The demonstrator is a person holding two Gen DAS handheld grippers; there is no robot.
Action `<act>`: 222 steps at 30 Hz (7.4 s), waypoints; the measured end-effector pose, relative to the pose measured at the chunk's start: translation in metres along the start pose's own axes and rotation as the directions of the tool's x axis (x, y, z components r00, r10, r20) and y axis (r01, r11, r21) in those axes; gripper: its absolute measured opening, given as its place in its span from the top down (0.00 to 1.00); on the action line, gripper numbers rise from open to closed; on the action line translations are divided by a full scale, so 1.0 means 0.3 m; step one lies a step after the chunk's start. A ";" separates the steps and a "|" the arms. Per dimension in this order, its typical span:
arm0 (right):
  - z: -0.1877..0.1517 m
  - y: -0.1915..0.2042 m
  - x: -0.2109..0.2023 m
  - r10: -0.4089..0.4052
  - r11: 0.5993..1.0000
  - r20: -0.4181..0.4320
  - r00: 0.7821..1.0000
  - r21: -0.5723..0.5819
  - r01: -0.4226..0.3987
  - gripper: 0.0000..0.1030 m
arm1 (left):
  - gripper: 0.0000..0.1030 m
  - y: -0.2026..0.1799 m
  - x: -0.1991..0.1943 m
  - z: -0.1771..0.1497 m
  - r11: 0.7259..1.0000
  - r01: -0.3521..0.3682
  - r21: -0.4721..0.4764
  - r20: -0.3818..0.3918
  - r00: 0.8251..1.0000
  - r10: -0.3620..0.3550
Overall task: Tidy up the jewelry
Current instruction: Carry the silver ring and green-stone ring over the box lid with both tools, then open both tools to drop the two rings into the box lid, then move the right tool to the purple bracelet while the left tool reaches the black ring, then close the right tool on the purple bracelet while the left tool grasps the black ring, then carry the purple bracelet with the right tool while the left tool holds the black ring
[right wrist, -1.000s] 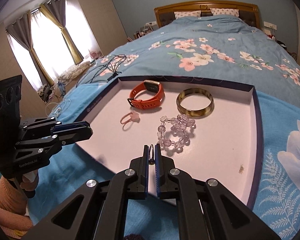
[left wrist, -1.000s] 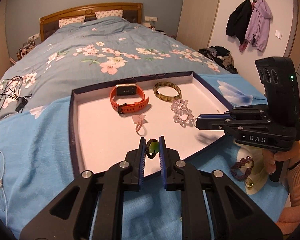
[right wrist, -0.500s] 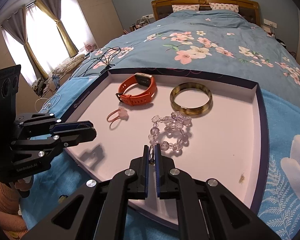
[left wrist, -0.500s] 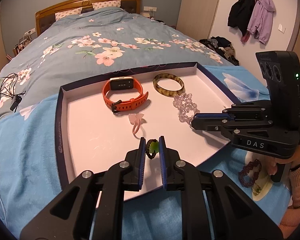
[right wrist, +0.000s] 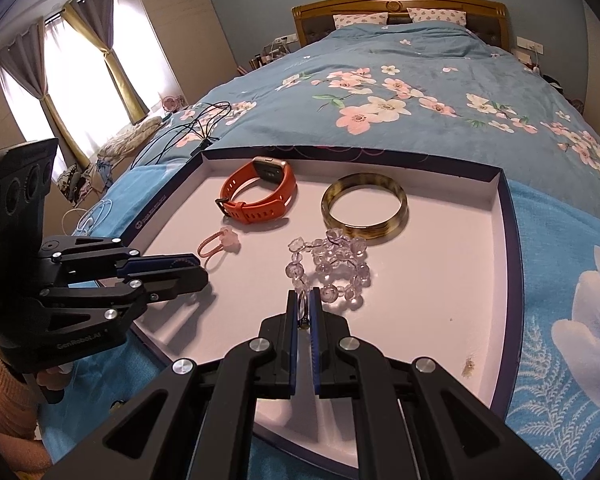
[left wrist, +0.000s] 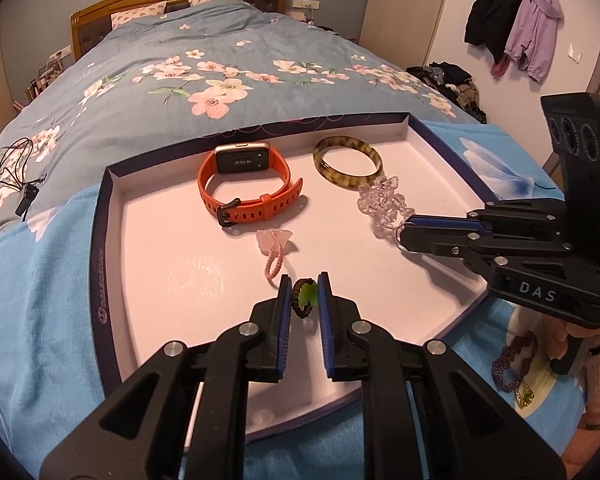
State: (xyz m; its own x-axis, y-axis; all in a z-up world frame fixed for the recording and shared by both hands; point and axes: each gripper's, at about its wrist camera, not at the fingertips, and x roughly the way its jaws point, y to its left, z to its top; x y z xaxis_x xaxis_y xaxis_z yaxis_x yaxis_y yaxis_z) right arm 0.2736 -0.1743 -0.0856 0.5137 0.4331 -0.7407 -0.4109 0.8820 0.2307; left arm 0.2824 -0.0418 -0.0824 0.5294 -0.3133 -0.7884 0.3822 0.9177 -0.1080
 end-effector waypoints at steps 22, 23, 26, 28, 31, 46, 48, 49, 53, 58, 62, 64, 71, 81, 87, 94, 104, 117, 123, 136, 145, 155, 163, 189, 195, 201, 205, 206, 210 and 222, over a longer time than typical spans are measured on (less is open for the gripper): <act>0.008 -0.007 -0.004 0.000 1.000 0.008 1.000 0.017 -0.001 0.94 | 0.77 0.026 0.008 0.022 0.999 -0.007 -0.040 0.009 1.000 0.008; 0.008 -0.008 -0.007 0.000 1.000 0.011 1.000 0.018 0.000 0.94 | 0.75 0.026 0.000 0.023 0.999 -0.011 -0.039 0.016 1.000 0.012; 0.007 -0.010 -0.023 0.002 1.000 0.021 1.000 0.020 -0.002 0.91 | 0.70 0.023 -0.038 0.025 0.999 -0.021 -0.030 0.047 0.999 0.022; 0.004 -0.009 -0.040 -0.002 1.000 0.034 0.999 0.019 0.001 0.85 | 0.64 0.022 -0.069 0.021 0.999 -0.031 -0.024 0.072 0.997 0.033; 0.001 -0.009 -0.074 0.004 1.000 0.055 0.998 0.021 -0.005 0.80 | 0.61 0.024 -0.131 0.003 0.999 -0.041 -0.017 0.113 0.993 0.043; -0.171 0.041 -0.294 -0.023 0.998 0.087 0.996 -0.060 0.028 0.69 | 0.53 -0.028 -0.384 -0.216 0.997 -0.032 0.071 0.211 0.977 0.016; -0.213 0.034 -0.307 -0.033 0.998 0.072 0.997 -0.054 0.037 0.69 | 0.53 -0.051 -0.382 -0.256 0.996 -0.009 0.093 0.190 0.982 -0.009; -0.230 0.031 -0.310 -0.034 0.998 0.067 0.997 -0.046 0.037 0.69 | 0.53 -0.065 -0.381 -0.280 0.994 0.001 0.108 0.178 0.984 -0.020; -0.293 0.005 -0.317 -0.040 0.999 0.049 0.998 -0.008 0.041 0.69 | 0.53 -0.125 -0.354 -0.348 0.985 0.009 0.171 0.126 0.992 -0.031; -0.336 -0.010 -0.316 -0.041 0.999 0.041 0.998 0.029 0.040 0.67 | 0.54 -0.149 -0.313 -0.379 0.985 0.034 0.171 0.065 0.997 -0.046; -0.350 -0.006 -0.317 -0.035 0.999 0.044 0.998 0.038 0.033 0.65 | 0.60 -0.161 -0.280 -0.377 0.984 0.053 0.167 0.037 0.998 -0.060; -0.353 -0.004 -0.319 -0.035 0.999 0.046 0.998 0.037 0.033 0.65 | 0.61 -0.165 -0.266 -0.379 0.985 0.058 0.164 0.023 0.998 -0.062; -0.360 0.008 -0.318 -0.029 0.999 0.040 0.999 0.026 0.028 0.65 | 0.68 -0.158 -0.241 -0.370 0.989 0.061 0.131 0.009 0.998 -0.062; -0.363 0.018 -0.316 -0.030 0.999 0.043 0.999 0.024 0.029 0.63 | 0.78 -0.149 -0.251 -0.363 0.993 0.043 0.114 0.030 0.998 -0.046; -0.365 0.021 -0.316 -0.028 0.999 0.038 0.999 0.017 0.027 0.63 | 0.78 -0.143 -0.279 -0.354 0.994 0.041 0.102 0.065 0.997 -0.048; -0.368 0.024 -0.295 -0.056 0.998 -0.001 0.998 0.005 0.056 0.64 | 0.78 -0.126 -0.308 -0.346 0.996 0.042 0.076 0.104 0.993 -0.050; -0.365 0.037 -0.272 -0.092 0.995 -0.028 0.995 -0.026 0.091 0.93 | 0.78 -0.111 -0.324 -0.353 0.997 0.042 0.064 0.122 0.991 -0.050; -0.338 0.063 -0.327 -0.071 0.997 0.055 0.996 -0.034 0.072 0.97 | 0.78 -0.094 -0.348 -0.356 0.998 0.028 0.047 0.146 0.989 -0.035; -0.313 0.100 -0.364 -0.051 0.997 0.109 0.993 -0.046 0.056 0.97 | 0.78 -0.099 -0.367 -0.349 0.999 0.018 0.050 0.163 0.986 -0.026; -0.264 0.150 -0.396 -0.023 0.997 0.166 0.986 -0.067 0.035 0.97 | 0.78 -0.104 -0.395 -0.321 0.999 0.012 0.051 0.197 0.980 -0.022; -0.248 0.164 -0.392 -0.013 0.997 0.175 0.984 -0.073 0.026 0.97 | 0.78 -0.100 -0.403 -0.320 0.999 0.004 0.044 0.210 0.978 -0.013; -0.230 0.183 -0.389 0.000 0.997 0.183 0.983 -0.081 0.015 0.97 | 0.78 -0.098 -0.416 -0.312 0.999 0.000 0.038 0.219 0.976 -0.008; -0.222 0.184 -0.389 0.007 0.997 0.185 0.983 -0.083 0.008 0.97 | 0.78 -0.098 -0.417 -0.305 0.999 -0.001 0.035 0.222 0.975 -0.007; -0.196 0.202 -0.394 0.024 0.996 0.200 0.979 -0.091 -0.006 0.97 | 0.78 -0.101 -0.417 -0.263 0.999 -0.006 0.034 0.235 0.972 -0.002; -0.180 0.205 -0.398 0.027 0.995 0.209 0.978 -0.098 -0.007 0.97 | 0.78 -0.104 -0.413 -0.259 0.999 -0.007 0.032 0.239 0.971 -0.001; -0.163 0.203 -0.399 0.030 0.995 0.219 0.975 -0.101 -0.008 0.97 | 0.78 -0.097 -0.410 -0.249 1.000 -0.008 0.028 0.239 0.971 0.001; -0.154 0.197 -0.399 0.034 0.995 0.223 0.974 -0.099 -0.012 0.97 | 0.78 -0.090 -0.406 -0.234 1.000 -0.005 0.023 0.244 0.970 0.000; -0.152 0.196 -0.399 0.034 0.995 0.225 0.974 -0.098 -0.012 0.97 | 0.78 -0.090 -0.403 -0.231 1.000 -0.006 0.024 0.244 0.970 0.000; -0.130 0.192 -0.396 0.035 0.995 0.232 0.972 -0.099 -0.012 0.97 | 0.78 -0.087 -0.390 -0.223 1.000 -0.002 0.020 0.242 0.970 -0.003; -0.077 0.165 -0.361 0.045 0.996 0.236 0.971 -0.083 -0.026 0.97 | 0.78 -0.067 -0.363 -0.182 1.000 -0.002 0.003 0.241 0.970 0.001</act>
State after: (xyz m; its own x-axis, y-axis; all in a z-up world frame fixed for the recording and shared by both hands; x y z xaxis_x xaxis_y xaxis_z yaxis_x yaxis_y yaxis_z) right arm 0.1803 -0.1820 -0.0086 0.6581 0.5040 -0.5593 -0.4854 0.8519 0.1965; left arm 0.1757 -0.0130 -0.0273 0.6969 -0.3619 -0.6192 0.3833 0.9177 -0.1050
